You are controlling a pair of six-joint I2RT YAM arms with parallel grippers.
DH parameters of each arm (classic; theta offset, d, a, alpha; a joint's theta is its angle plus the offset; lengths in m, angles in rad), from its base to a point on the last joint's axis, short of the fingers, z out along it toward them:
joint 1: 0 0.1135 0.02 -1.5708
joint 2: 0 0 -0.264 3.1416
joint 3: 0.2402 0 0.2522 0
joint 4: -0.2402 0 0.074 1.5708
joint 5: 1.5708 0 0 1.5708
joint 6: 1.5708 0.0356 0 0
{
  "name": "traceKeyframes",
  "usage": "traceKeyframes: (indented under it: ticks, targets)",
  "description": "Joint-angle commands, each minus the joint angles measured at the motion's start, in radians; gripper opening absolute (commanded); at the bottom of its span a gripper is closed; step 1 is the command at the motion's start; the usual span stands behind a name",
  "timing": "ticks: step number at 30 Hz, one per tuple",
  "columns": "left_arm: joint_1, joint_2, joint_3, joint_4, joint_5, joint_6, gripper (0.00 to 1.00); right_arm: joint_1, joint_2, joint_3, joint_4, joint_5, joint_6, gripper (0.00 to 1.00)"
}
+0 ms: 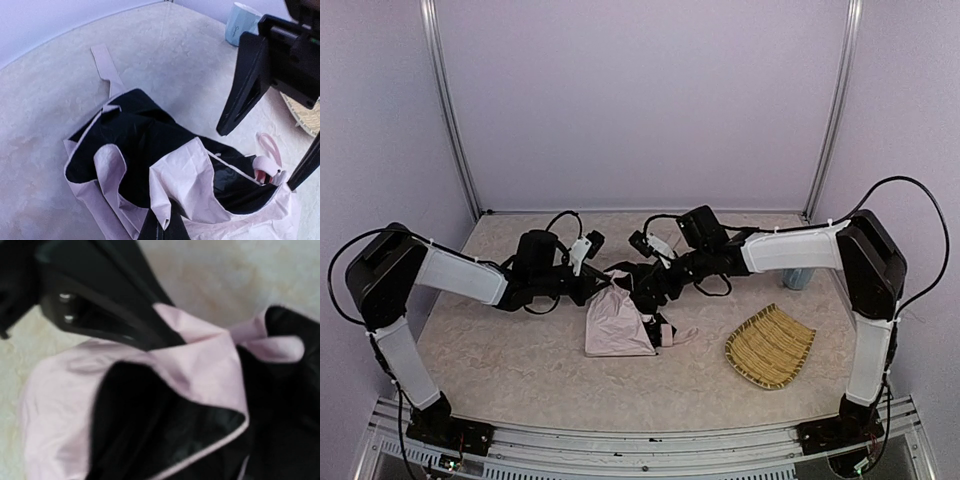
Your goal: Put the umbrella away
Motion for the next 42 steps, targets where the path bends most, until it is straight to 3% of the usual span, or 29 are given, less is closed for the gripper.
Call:
traceKeyframes:
  ticks: [1,5,8,13,19,23,24,29,30,31,33,34,35,37,39,41,42]
  targets:
    - [-0.004,-0.090,0.009,0.002,0.007,0.019,0.00,-0.021,-0.022,0.001,0.018,-0.025,0.011,0.71]
    - [-0.021,-0.135,-0.001,0.003,0.020,0.030,0.00,-0.023,-0.060,-0.059,0.117,-0.109,0.008,0.76]
    - [-0.038,-0.157,0.000,0.011,0.017,0.039,0.00,-0.021,-0.020,-0.038,0.161,-0.224,0.046,0.99]
    - [-0.043,-0.171,0.007,-0.003,0.006,0.048,0.00,-0.020,-0.006,-0.048,0.236,-0.279,0.063,1.00]
    - [-0.053,-0.197,-0.016,0.020,0.035,0.025,0.00,-0.020,-0.054,-0.091,0.299,-0.214,0.061,0.98]
    - [-0.070,-0.205,-0.016,0.072,0.051,-0.006,0.00,-0.003,0.017,-0.044,0.307,-0.226,0.095,0.84]
    - [-0.071,-0.205,-0.013,0.073,0.051,-0.015,0.00,0.002,0.028,-0.042,0.313,-0.226,0.096,0.75]
    - [-0.069,-0.205,-0.016,0.074,0.063,-0.042,0.00,0.015,0.058,-0.051,0.356,-0.273,0.114,0.06]
    - [-0.066,-0.209,-0.018,0.070,0.067,-0.043,0.00,0.016,0.053,-0.063,0.360,-0.284,0.109,0.00]
    - [-0.062,-0.214,-0.017,0.064,0.074,-0.044,0.04,0.016,0.044,-0.082,0.369,-0.294,0.100,0.00]
    - [-0.039,-0.227,-0.010,0.041,0.105,-0.049,0.47,0.016,0.024,-0.125,0.388,-0.328,0.079,0.00]
    - [-0.020,-0.235,-0.004,0.029,0.130,-0.055,0.63,0.018,0.014,-0.146,0.389,-0.335,0.065,0.00]
    - [0.007,-0.245,-0.003,0.029,0.155,-0.074,0.71,0.021,0.002,-0.168,0.386,-0.348,0.045,0.00]
    - [0.079,-0.257,-0.012,0.060,0.207,-0.136,0.80,0.035,-0.020,-0.208,0.382,-0.376,0.010,0.00]
    - [0.151,-0.219,0.009,0.068,0.177,-0.220,0.82,0.060,-0.043,-0.245,0.365,-0.383,-0.038,0.00]
    - [0.182,-0.108,0.126,-0.079,0.078,-0.233,0.78,0.091,-0.054,-0.253,0.332,-0.369,-0.088,0.00]
    - [0.179,-0.013,0.210,-0.229,0.054,-0.192,0.76,0.103,-0.056,-0.252,0.312,-0.360,-0.108,0.00]
